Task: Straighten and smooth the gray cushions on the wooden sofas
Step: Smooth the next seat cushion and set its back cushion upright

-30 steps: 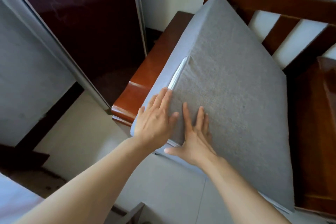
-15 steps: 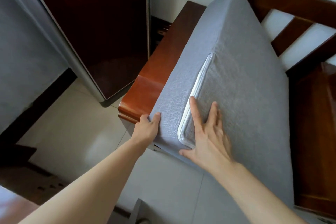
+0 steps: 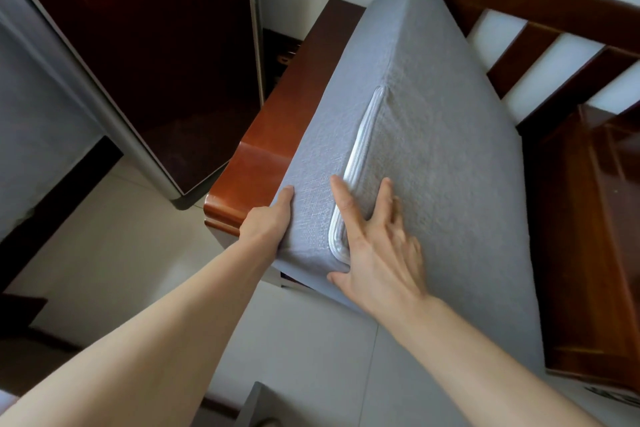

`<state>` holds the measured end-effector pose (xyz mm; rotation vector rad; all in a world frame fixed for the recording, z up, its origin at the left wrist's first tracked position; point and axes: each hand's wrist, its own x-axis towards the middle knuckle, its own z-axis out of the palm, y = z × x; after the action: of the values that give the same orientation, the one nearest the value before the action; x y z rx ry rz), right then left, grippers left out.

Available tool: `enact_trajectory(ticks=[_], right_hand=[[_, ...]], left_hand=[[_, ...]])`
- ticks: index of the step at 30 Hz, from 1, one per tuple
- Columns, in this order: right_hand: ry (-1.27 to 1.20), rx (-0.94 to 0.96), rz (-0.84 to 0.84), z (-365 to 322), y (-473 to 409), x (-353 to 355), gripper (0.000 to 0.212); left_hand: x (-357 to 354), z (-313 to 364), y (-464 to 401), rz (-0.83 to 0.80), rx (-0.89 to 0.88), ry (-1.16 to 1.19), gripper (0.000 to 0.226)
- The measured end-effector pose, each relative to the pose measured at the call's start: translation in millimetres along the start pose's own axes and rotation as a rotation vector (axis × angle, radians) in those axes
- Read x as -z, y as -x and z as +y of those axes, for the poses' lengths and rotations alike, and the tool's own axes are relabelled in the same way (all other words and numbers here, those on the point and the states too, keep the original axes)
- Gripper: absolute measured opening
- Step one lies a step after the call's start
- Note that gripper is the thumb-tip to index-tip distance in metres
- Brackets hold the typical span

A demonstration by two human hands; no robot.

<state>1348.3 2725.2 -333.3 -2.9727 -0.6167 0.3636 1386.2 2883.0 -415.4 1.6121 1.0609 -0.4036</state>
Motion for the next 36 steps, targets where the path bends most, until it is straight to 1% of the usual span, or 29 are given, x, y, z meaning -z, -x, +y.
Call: enact_trajectory(ticks=[3,5,9,13,16,18,20,22,25,28,30,32,34,36], right_hand=[[-0.025,0.001,0.048,-2,6,14,0.118],[-0.049,-0.009,0.089,-5,12,28,0.116],[-0.138,-0.05,0.218,-13,25,61,0.121],[-0.222,-0.108,0.272,-11,42,93,0.119],[-0.284,-0.169,0.273,-4,61,115,0.116],[-0.345,-0.22,0.286,1,72,127,0.115],[-0.417,-0.279,0.262,2,83,135,0.111],[-0.515,-0.353,0.229,5,96,141,0.106],[-0.715,-0.49,0.244,16,110,145,0.092],[-0.751,-0.606,0.28,41,119,149,0.083],[-0.749,-0.646,0.281,59,124,152,0.084],[-0.757,-0.663,0.271,76,130,153,0.087],[-0.791,-0.662,0.269,93,136,153,0.094],[-0.862,-0.635,0.263,107,142,154,0.101]], left_hand=[[6,10,9,0.002,-0.031,-0.046,0.083],[12,24,22,0.005,-0.065,-0.063,0.078],[28,62,54,0.06,-0.159,-0.121,0.071],[36,103,89,0.11,-0.278,-0.227,0.076],[32,135,120,0.143,-0.402,-0.346,0.071],[26,154,139,0.171,-0.48,-0.455,0.074],[19,166,156,0.215,-0.544,-0.581,0.079],[6,169,173,0.266,-0.602,-0.678,0.079],[-15,164,198,0.362,-0.725,-0.774,0.071],[-37,159,218,0.385,-0.867,-0.905,0.066],[-55,159,229,0.331,-0.926,-0.953,0.065],[-75,158,241,0.268,-0.946,-0.946,0.061],[-89,156,251,0.274,-0.967,-0.944,0.059],[-96,151,258,0.313,-0.973,-0.96,0.06]])
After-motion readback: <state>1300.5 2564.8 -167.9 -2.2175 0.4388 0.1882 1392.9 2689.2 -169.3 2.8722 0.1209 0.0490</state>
